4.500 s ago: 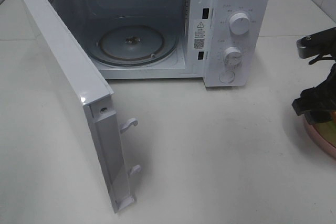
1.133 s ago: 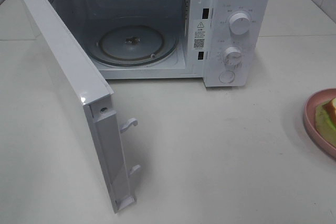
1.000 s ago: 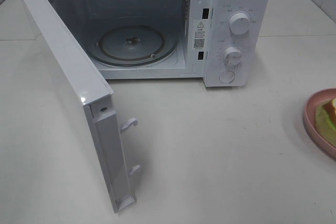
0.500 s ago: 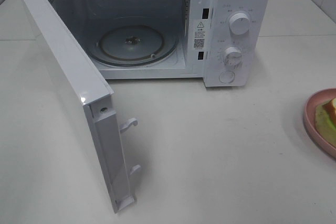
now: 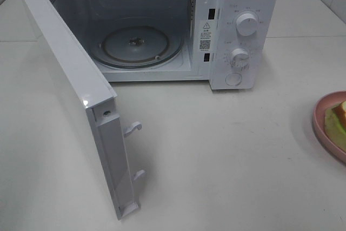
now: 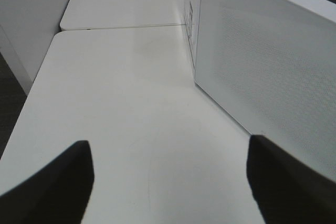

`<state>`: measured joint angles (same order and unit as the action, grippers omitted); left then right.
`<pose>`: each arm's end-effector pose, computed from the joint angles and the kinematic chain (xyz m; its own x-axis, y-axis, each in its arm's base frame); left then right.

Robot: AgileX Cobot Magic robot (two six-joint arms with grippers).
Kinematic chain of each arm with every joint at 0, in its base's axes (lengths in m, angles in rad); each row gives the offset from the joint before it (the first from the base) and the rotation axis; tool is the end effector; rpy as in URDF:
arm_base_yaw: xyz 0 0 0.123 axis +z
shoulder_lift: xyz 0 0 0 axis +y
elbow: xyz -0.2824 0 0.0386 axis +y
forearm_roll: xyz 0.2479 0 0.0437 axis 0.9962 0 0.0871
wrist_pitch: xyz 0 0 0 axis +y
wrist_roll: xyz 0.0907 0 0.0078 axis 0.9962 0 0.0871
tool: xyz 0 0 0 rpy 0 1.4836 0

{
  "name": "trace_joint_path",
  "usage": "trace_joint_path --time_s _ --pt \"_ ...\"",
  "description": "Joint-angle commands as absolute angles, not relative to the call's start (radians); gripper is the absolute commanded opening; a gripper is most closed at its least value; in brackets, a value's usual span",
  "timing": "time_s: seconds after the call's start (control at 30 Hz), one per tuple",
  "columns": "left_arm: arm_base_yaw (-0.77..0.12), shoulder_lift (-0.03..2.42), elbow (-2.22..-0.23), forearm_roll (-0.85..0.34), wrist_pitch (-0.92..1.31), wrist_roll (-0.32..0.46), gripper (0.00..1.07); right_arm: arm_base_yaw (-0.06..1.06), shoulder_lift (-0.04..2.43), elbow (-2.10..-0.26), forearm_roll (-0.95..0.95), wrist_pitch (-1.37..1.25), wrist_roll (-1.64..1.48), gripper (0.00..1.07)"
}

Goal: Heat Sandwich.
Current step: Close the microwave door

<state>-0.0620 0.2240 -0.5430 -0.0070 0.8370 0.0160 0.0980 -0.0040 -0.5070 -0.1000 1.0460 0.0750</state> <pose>0.0375 -0.0028 0.3045 -0.4160 0.0372 -0.9086 0.0714 0.9974 0.0081 -0.0051 -0.0084 0.2806 -0.4293 -0.0174 -0.9030 -0.0093 0.9998 -0.0149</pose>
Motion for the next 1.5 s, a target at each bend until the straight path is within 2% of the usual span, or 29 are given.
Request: trace_joint_path --time_s 0.03,0.1,0.23,0.3,0.33,0.37,0.4,0.43,0.47,0.5,0.97,1.5 --pt "-0.059 0.273 -0.549 -0.02 0.771 0.013 0.6 0.094 -0.031 -0.505 -0.098 1.041 0.061 0.76" --pt "-0.059 0.351 -0.549 -0.028 0.733 0.013 0.48 0.094 -0.031 -0.505 -0.098 1.041 0.061 0.76" --pt "-0.059 0.461 -0.54 -0.026 0.675 0.013 0.38 0.094 -0.031 -0.505 -0.098 1.041 0.063 0.76" --pt "-0.059 0.527 -0.53 -0.027 0.645 0.013 0.25 0.094 -0.031 -0.505 -0.098 1.041 0.063 0.76" --pt "-0.059 0.527 -0.53 -0.027 0.645 0.013 0.25 0.094 -0.031 -0.505 -0.098 1.041 0.063 0.76" --pt "-0.059 0.553 -0.526 -0.027 0.632 0.013 0.21 0.094 -0.031 -0.505 -0.098 1.041 0.063 0.76" --pt "-0.059 0.614 -0.51 -0.027 0.593 0.013 0.1 0.094 -0.031 -0.505 -0.098 1.041 0.063 0.76" --pt "-0.059 0.642 -0.502 -0.027 0.566 0.013 0.04 0.094 -0.031 -0.505 -0.098 1.041 0.063 0.76" --pt "-0.059 0.642 -0.502 -0.027 0.566 0.013 0.04 0.094 -0.031 -0.505 -0.098 1.041 0.063 0.76" --pt "-0.059 0.667 -0.493 -0.028 0.536 0.013 0.0 0.094 -0.031 -0.505 -0.098 1.041 0.063 0.76" --pt "-0.059 0.922 -0.332 -0.044 -0.051 0.013 0.0 0.094 -0.031 -0.505 -0.098 1.041 0.062 0.76" --pt "-0.069 1.326 -0.33 -0.04 -0.503 0.013 0.0 0.094 -0.031 -0.505 -0.098 1.041 0.063 0.76"
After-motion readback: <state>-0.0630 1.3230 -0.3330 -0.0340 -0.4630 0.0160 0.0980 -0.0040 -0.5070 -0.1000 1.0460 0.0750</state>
